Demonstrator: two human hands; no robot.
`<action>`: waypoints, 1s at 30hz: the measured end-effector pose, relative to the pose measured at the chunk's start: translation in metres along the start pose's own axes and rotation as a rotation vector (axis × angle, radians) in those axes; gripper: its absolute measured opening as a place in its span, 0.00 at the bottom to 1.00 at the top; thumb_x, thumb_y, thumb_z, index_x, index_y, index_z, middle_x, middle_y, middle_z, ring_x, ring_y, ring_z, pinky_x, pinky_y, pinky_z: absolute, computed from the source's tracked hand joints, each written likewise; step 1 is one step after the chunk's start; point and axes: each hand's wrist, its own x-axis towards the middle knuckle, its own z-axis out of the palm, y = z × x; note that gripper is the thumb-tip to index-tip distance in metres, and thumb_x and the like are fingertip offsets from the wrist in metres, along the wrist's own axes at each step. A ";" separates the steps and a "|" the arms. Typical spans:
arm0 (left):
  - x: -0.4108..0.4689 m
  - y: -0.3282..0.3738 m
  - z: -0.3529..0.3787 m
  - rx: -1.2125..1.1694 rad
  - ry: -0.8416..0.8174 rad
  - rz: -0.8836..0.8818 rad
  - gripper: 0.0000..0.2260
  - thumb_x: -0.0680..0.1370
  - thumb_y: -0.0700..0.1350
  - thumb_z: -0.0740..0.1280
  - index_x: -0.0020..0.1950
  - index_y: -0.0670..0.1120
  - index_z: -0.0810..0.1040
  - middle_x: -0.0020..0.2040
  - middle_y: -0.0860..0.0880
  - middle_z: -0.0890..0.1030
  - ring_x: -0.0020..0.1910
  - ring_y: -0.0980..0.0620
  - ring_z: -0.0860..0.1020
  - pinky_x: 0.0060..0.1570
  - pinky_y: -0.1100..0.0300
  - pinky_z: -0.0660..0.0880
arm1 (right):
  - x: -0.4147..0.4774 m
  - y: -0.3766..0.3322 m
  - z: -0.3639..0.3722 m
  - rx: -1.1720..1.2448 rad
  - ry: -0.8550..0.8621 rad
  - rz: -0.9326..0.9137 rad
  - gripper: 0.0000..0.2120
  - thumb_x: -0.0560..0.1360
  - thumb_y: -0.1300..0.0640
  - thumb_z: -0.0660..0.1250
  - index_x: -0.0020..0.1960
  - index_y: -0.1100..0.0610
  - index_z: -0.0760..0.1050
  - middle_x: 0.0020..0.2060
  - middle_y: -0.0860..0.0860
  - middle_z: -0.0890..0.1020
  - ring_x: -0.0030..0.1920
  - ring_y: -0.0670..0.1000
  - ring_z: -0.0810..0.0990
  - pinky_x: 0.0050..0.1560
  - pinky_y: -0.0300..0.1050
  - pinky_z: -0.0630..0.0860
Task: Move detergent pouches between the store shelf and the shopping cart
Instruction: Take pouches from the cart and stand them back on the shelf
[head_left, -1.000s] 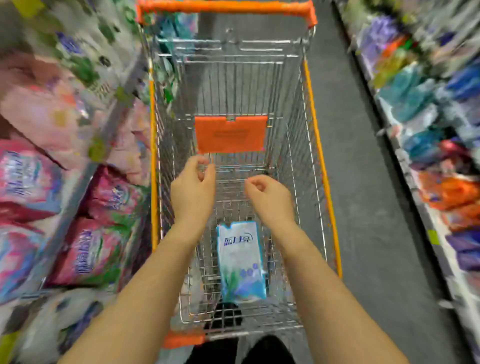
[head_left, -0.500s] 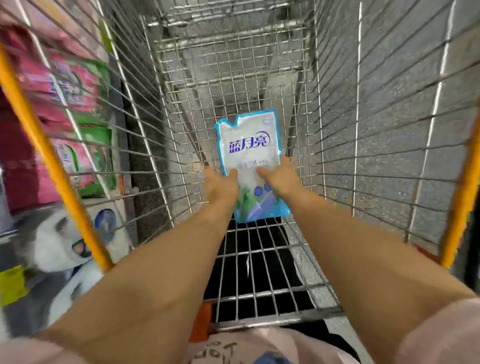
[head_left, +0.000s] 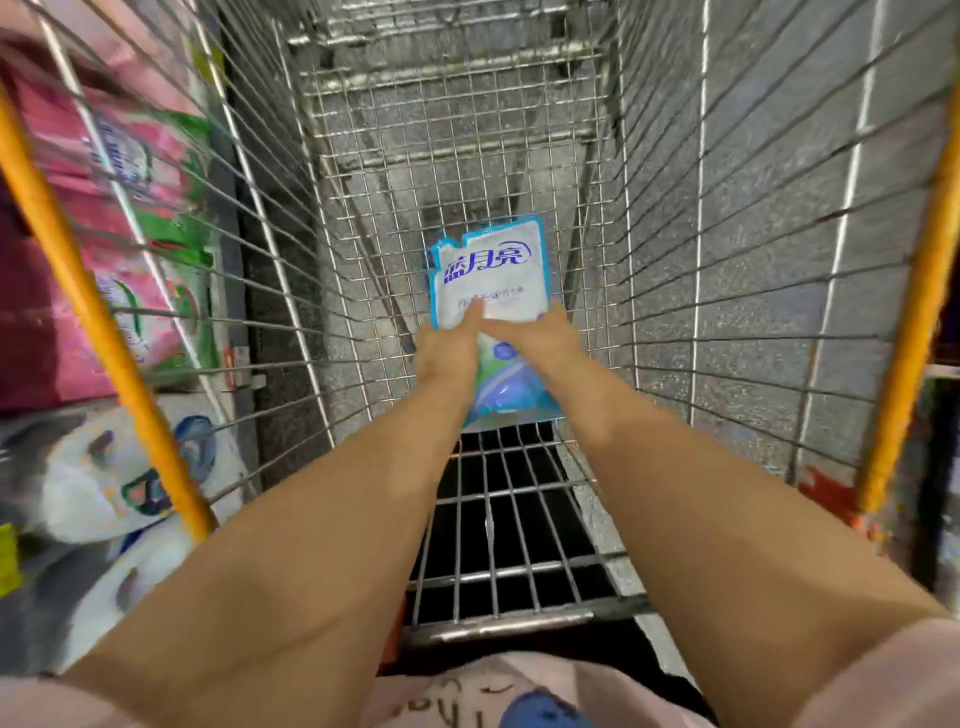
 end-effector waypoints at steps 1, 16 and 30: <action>-0.005 0.009 -0.004 0.005 -0.001 0.014 0.42 0.58 0.69 0.66 0.61 0.40 0.75 0.55 0.40 0.80 0.54 0.42 0.79 0.56 0.49 0.75 | -0.007 -0.008 -0.001 0.000 -0.004 -0.035 0.42 0.56 0.46 0.82 0.63 0.61 0.70 0.49 0.51 0.79 0.40 0.44 0.81 0.46 0.40 0.78; -0.217 0.056 -0.090 -0.334 0.319 0.659 0.18 0.70 0.59 0.67 0.47 0.45 0.83 0.40 0.45 0.84 0.42 0.45 0.82 0.46 0.51 0.78 | -0.207 -0.063 -0.040 0.028 -0.065 -0.736 0.22 0.60 0.47 0.79 0.49 0.48 0.73 0.40 0.42 0.81 0.42 0.46 0.81 0.52 0.49 0.78; -0.478 0.019 -0.320 -0.660 0.724 1.314 0.05 0.74 0.50 0.69 0.46 0.50 0.81 0.35 0.56 0.81 0.34 0.66 0.76 0.40 0.62 0.74 | -0.530 -0.080 0.029 0.144 -0.408 -1.440 0.31 0.56 0.40 0.77 0.56 0.48 0.74 0.45 0.47 0.84 0.42 0.49 0.82 0.50 0.56 0.79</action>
